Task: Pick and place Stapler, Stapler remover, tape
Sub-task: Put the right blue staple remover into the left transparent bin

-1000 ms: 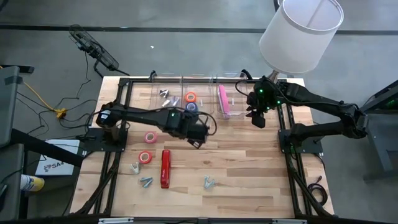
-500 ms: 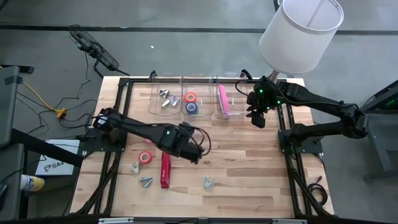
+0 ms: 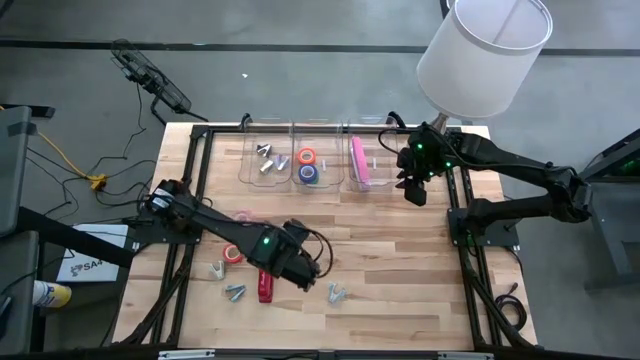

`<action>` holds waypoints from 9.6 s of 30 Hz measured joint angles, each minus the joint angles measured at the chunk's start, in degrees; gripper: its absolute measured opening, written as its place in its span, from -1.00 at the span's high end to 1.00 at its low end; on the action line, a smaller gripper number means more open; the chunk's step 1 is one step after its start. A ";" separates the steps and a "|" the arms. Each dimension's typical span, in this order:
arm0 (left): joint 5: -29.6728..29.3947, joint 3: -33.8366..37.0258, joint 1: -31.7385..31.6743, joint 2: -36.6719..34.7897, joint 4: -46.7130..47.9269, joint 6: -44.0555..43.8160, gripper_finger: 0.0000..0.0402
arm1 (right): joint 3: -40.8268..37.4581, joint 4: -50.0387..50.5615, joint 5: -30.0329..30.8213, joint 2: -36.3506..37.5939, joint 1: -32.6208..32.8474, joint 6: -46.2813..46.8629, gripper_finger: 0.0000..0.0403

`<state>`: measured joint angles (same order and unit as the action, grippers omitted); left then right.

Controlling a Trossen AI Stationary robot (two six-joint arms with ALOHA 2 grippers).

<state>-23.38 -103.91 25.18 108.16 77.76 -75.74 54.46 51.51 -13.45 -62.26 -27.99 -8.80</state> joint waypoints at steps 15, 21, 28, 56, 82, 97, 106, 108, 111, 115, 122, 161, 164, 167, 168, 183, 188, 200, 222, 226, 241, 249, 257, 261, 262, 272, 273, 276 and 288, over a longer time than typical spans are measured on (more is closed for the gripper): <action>-0.79 11.61 1.49 0.02 -24.64 14.22 -0.26 | 0.00 0.13 -0.15 0.00 0.02 -0.48 0.31; 0.09 18.49 1.49 0.02 -41.50 19.96 -0.53 | 0.00 0.13 -0.18 0.00 0.02 -3.15 0.31; 6.39 24.33 1.54 0.02 -55.80 18.27 -0.68 | 0.00 0.15 -0.20 0.00 0.02 -3.65 0.31; 8.73 25.09 5.19 6.64 -58.61 8.39 -0.69 | -0.02 0.56 -5.48 -0.02 0.07 -6.10 0.31; -3.19 25.02 5.58 -6.95 -21.01 7.97 -0.69 | 0.00 -24.93 -4.17 -17.98 38.20 -7.17 0.11; -3.35 25.02 5.58 -6.95 -20.59 6.54 -0.69 | 3.40 -37.51 3.23 -33.36 48.71 -9.52 -0.49; -2.68 25.02 5.58 -6.95 -20.55 6.20 -0.69 | 14.72 -31.20 4.15 -42.52 50.29 -14.33 -0.49; -2.60 25.02 5.58 -6.95 -20.57 6.17 -0.69 | 16.98 -29.47 4.67 -44.36 50.29 -15.54 -0.49; -2.56 25.02 5.58 -6.93 -20.55 5.92 -0.69 | 19.38 -27.68 9.59 -45.91 50.52 -15.79 -0.49; -2.67 25.02 5.58 -6.93 -20.51 5.37 -0.69 | 20.13 -27.35 13.99 -46.07 50.79 -16.19 -0.49; -2.72 25.02 5.58 -6.91 -20.28 4.68 -0.69 | 20.13 -26.54 13.73 -46.12 50.88 -15.35 -0.49; -3.37 25.02 5.58 -6.88 -19.64 1.72 -0.69 | 20.06 -29.72 17.81 -46.12 54.14 -16.74 -0.49; -3.37 25.02 5.58 -6.88 -19.41 1.70 -0.69 | 20.06 -29.70 15.40 -46.26 54.14 -16.72 -0.49; -3.36 25.02 5.58 -6.88 -19.20 1.64 -0.69 | 20.04 -29.28 13.97 -46.67 54.14 -16.73 -0.49; -3.37 25.02 5.58 -6.88 -19.17 1.57 -0.69 | 20.04 -29.59 13.47 -46.92 54.14 -16.82 -0.49; -3.17 24.95 5.58 -6.86 -17.43 0.24 -0.69 | 20.04 -31.69 12.55 -49.75 53.69 -20.02 -0.49; -3.15 24.97 5.58 -6.86 -17.39 0.23 -0.69 | 20.06 -31.68 12.58 -51.16 52.73 -20.15 -0.49; -3.17 24.97 5.58 -6.86 -17.21 0.23 -0.69 | 20.05 -31.71 11.37 -53.20 52.37 -20.76 -0.49; -3.17 24.97 5.58 -6.86 -17.18 0.23 -0.69 | 20.04 -31.61 13.00 -53.16 52.33 -20.80 -0.01; -3.17 24.97 5.59 -6.86 -17.18 0.23 -0.69 | 20.06 -31.00 14.39 -53.13 52.33 -20.83 0.12; -3.19 25.02 5.58 -6.86 -17.20 0.23 -0.69 | 20.15 -27.87 17.37 -52.72 52.37 -19.71 0.52; -3.49 25.02 5.58 -6.86 -17.33 0.23 -0.69 | 20.15 -24.10 17.94 -51.90 50.61 -16.75 0.54; -4.32 25.02 5.58 -6.88 -17.79 0.23 -0.69 | 19.98 -17.49 18.08 -49.01 47.15 -13.25 0.55; -4.37 25.02 5.58 -6.88 -17.78 0.23 -0.69 | 19.98 -12.79 17.45 -47.82 45.51 -12.02 0.55; -4.43 25.02 5.58 -6.88 -17.75 0.23 -0.69 | 19.98 -11.85 17.38 -47.56 45.21 -12.01 0.55; -6.15 25.02 5.58 -6.91 -18.43 0.43 -0.69 | 19.98 -5.47 10.54 -43.00 43.28 -12.95 0.55; -6.50 25.02 5.58 -6.91 -18.66 0.43 -0.69 | 19.98 -5.32 10.03 -42.38 43.17 -13.01 0.55; -8.53 25.02 5.58 -6.91 -20.02 0.45 -0.69 | 19.98 -5.51 9.21 -40.70 42.93 -13.04 0.55; -13.85 25.02 5.58 -6.91 -23.93 1.36 -0.69 | 20.02 -6.16 10.54 -30.80 41.34 -12.85 0.56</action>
<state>-37.22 -78.89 30.76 101.25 53.82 -74.38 74.48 45.35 -2.91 -93.06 13.35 -21.66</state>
